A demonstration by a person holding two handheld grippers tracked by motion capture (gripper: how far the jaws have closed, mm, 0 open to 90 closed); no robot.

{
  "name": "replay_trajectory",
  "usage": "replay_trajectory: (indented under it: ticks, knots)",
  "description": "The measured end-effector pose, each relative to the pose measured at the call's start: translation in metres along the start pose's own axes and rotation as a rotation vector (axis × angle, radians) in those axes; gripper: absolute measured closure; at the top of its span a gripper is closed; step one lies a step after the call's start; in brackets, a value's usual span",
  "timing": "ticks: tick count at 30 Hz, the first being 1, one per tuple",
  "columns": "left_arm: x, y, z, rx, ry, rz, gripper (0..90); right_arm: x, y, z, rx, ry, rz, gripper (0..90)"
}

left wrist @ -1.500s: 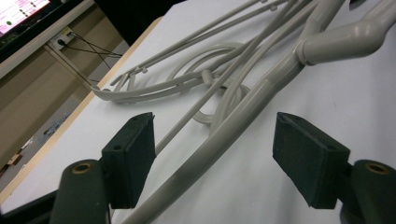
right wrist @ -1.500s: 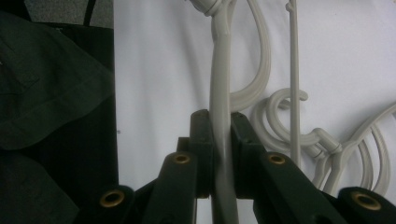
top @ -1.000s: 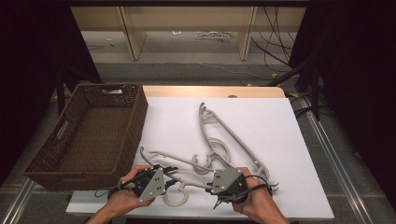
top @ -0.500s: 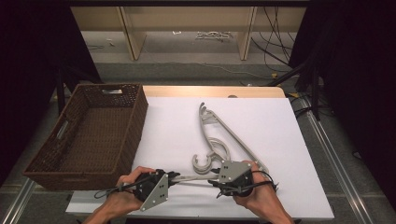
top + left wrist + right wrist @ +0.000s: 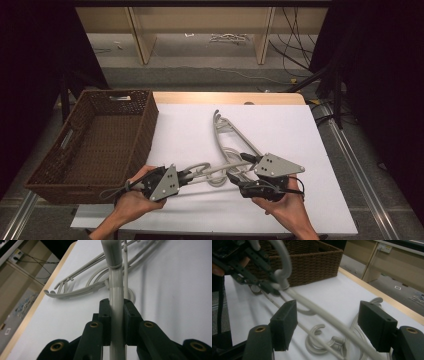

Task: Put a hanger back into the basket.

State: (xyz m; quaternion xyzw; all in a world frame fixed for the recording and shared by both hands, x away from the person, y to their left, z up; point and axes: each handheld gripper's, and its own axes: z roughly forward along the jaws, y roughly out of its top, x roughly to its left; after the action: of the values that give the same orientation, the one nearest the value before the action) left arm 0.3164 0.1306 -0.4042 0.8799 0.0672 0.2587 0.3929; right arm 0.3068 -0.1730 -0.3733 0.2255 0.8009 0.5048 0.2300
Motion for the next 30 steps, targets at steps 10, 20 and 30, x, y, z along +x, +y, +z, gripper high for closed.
replay_trajectory:
  ticks: [10, 20, 30]
  knots:
    - [0.029, 0.002, 0.000, -0.031, 0.013, -0.159, 79.3, -0.002, -0.016, 0.008, 0.053, -0.007, 0.049, 26.6]
    - [0.059, 0.010, -0.001, -0.101, 0.008, -0.316, 79.3, -0.005, -0.035, 0.013, 0.077, -0.032, 0.083, 26.6]
    - [0.083, 0.030, -0.018, -0.127, -0.016, -0.402, 79.3, -0.008, -0.045, 0.016, 0.109, -0.022, 0.094, 26.5]
